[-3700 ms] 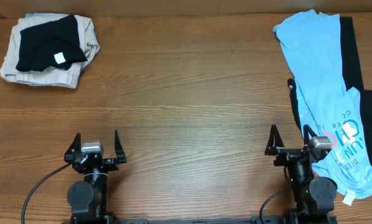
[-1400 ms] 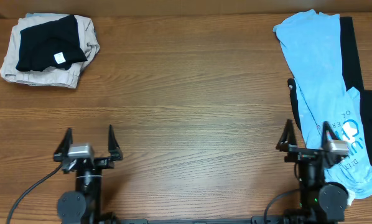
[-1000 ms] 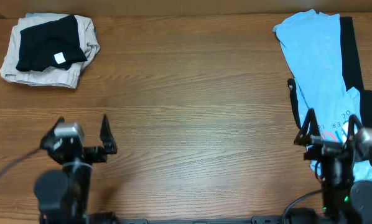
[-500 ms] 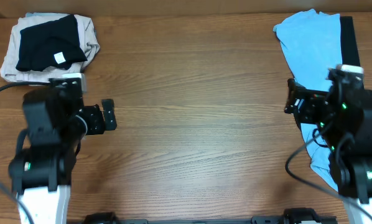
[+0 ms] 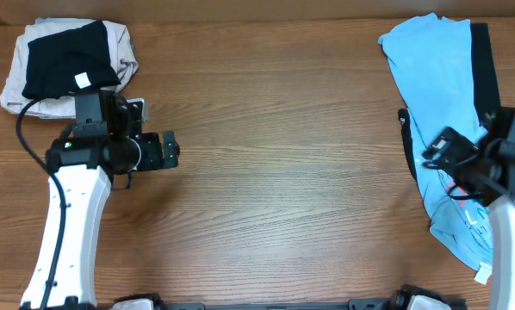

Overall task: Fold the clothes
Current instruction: 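Move the right gripper to the light blue T-shirt and grasp it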

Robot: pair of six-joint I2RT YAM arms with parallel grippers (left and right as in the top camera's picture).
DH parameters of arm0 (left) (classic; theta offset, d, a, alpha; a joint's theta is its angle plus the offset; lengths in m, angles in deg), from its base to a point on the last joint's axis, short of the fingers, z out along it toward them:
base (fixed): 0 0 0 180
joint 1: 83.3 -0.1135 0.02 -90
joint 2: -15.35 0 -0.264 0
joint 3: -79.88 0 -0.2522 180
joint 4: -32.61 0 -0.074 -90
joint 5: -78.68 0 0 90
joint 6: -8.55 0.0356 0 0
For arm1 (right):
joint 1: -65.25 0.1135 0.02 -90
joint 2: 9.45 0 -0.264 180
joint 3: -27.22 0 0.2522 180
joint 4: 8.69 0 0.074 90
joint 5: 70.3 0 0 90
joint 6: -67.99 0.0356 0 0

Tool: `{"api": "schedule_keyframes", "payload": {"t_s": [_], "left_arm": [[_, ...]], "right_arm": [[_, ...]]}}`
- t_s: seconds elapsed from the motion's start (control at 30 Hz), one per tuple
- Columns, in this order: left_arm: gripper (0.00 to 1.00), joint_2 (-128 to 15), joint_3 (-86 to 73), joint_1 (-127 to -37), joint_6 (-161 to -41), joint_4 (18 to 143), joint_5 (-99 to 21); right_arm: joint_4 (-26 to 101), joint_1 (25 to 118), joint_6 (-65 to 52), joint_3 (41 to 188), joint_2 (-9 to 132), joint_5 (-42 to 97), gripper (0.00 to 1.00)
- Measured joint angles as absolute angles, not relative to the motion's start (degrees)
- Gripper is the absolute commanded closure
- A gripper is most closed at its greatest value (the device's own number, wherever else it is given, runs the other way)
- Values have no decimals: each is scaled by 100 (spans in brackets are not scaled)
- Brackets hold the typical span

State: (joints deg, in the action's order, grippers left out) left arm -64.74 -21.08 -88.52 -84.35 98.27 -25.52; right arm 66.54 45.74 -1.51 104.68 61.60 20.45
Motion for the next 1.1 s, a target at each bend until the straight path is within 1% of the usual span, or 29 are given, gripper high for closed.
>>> {"api": "schedule_keyframes", "payload": {"t_s": [0.07,0.2,0.37,0.53,0.63,0.77,0.83,0.9,1.0,1.03,1.07,1.1], "left_arm": [[2,-6537,-2108,-8852,-8435,9735,-2694],[5,-6544,-2108,-8852,-8441,9578,-2856],[6,-6544,-2108,-8852,-8450,9528,-2915],[8,-6544,-2108,-8852,-8450,9521,-2939],[9,-6544,-2108,-8852,-8450,9523,-2941],[11,-6544,-2108,-8852,-8452,9523,-2941],[11,-6544,-2108,-8852,-8452,9521,-2943],[12,-6544,-2108,-8852,-8452,9523,-2943],[13,-6544,-2106,-8852,-8452,9523,-2943],[14,-6544,-2106,-8852,-8452,9523,-2943],[16,-6544,-2106,-8852,-8452,9521,-2945],[17,-6544,-2106,-8852,-8454,9523,-2945]], "right_arm": [[6845,4200,-60,10459,6553,2030,4],[6820,3894,98,10350,7115,2021,6],[6174,3866,467,9817,7668,1914,10],[5559,3866,841,9074,7814,1733,15],[5221,3864,946,8777,7816,1665,21],[4899,3866,1035,8545,7816,1628,30],[4716,3866,1038,8429,7816,1625,33],[4585,3866,1046,8328,7816,1612,39],[4519,3864,1079,8278,7803,1525,57],[4517,3864,1083,8269,7799,1492,66],[4517,3862,1073,8263,7797,1461,78],[4515,3857,1070,8258,7795,1437,86]]}}
